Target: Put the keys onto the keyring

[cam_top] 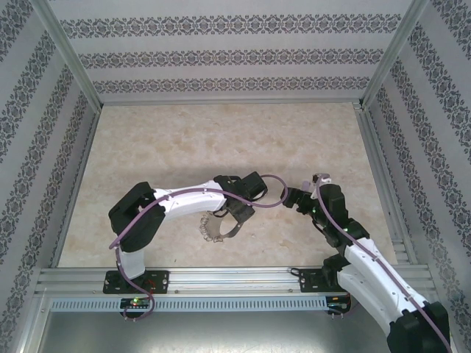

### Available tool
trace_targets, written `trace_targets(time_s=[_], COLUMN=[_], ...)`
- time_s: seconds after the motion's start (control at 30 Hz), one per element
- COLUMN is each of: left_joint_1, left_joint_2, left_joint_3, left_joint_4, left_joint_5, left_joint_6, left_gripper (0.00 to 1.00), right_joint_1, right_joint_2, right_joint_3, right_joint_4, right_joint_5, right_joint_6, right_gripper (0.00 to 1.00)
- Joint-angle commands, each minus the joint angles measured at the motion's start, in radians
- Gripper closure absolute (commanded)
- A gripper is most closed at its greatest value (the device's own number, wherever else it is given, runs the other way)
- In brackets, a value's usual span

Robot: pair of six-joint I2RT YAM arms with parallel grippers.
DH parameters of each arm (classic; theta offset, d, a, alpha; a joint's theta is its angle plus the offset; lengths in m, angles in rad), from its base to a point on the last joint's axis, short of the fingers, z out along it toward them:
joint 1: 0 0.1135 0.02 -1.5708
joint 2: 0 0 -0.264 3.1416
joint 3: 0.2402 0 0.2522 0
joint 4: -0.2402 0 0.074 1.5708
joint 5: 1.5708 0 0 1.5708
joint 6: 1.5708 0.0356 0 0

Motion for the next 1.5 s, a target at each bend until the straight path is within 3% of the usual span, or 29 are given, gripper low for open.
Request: trace_targets(time_s=[0.0, 0.13, 0.43, 0.97, 1.47], left_joint_1=[-0.015, -0.021, -0.039, -0.041, -0.039], left_joint_2=[0.023, 0.041, 0.096, 0.130, 0.162], left_joint_3=[0.030, 0.037, 0.091, 0.093, 0.090], left_joint_4=[-0.064, -0.060, -0.064, -0.040, -0.006], left_joint_5=[-0.062, -0.070, -0.080, -0.141, -0.167], left_joint_6=[0.043, 0.058, 0.086, 0.113, 0.132], left_gripper=[0.61, 0.63, 0.65, 0.67, 0.74], right_joint_1=[0.000, 0.006, 0.013, 0.024, 0.031], right_joint_2=[0.052, 0.122, 0.197, 0.215, 0.243], right_joint_3=[-0.003, -0.012, -0.023, -0.010, 0.004], right_joint_4=[0.034, 0.097, 0.159, 0.183, 0.194], right_joint_5=[-0.078, -0.148, -0.162, -0.169, -0.170], right_joint_6=[0.019, 0.031, 0.043, 0.045, 0.041], right_gripper=[0.02, 0.04, 0.06, 0.08, 0.14])
